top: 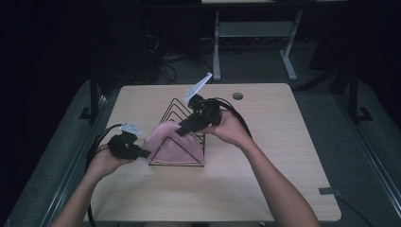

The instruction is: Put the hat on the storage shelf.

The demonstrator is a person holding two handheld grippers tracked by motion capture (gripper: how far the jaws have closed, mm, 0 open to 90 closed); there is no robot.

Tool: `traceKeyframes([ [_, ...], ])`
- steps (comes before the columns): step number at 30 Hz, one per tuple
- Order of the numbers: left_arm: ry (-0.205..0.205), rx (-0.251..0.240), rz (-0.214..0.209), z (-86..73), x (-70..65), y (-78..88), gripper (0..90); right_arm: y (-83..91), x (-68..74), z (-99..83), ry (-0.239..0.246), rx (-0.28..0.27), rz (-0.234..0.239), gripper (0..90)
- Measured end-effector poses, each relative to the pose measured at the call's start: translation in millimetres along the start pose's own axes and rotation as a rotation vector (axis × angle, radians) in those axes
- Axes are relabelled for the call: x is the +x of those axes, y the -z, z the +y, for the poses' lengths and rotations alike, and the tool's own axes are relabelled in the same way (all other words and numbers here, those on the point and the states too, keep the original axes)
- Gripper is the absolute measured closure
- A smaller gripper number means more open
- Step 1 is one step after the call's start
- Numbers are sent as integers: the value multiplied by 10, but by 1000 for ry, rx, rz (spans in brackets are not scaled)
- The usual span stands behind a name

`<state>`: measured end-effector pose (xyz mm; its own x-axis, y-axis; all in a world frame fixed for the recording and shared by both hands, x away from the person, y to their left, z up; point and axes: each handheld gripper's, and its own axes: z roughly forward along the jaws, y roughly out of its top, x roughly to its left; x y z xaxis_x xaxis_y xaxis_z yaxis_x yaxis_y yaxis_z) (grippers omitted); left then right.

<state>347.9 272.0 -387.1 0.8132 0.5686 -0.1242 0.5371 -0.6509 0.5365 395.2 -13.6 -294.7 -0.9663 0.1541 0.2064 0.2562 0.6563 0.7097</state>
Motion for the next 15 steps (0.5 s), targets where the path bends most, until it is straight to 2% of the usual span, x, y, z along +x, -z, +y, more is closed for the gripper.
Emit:
traceKeyframes([
  [2,-3,4,2,1,0,-13,852,7,2,0,4,-7,-4,705],
  [4,0,14,9,8,-4,-32,851,3,9,-1,-1,3,-5,758],
  [5,-8,23,12,12,4,-40,851,-8,0,-6,21,5,-9,774],
  [7,-9,36,15,14,13,-64,850,-28,10,-15,8,10,-3,800],
  [9,-13,48,16,8,26,-86,850,-52,5,-20,19,14,-6,808],
  [10,-10,48,15,-1,33,-102,850,-56,16,-21,7,23,0,809],
  [12,7,54,14,-19,47,-129,851,-74,30,-10,25,7,12,805],
  [15,13,63,15,-37,67,-156,852,-82,54,5,31,21,-1,795],
])
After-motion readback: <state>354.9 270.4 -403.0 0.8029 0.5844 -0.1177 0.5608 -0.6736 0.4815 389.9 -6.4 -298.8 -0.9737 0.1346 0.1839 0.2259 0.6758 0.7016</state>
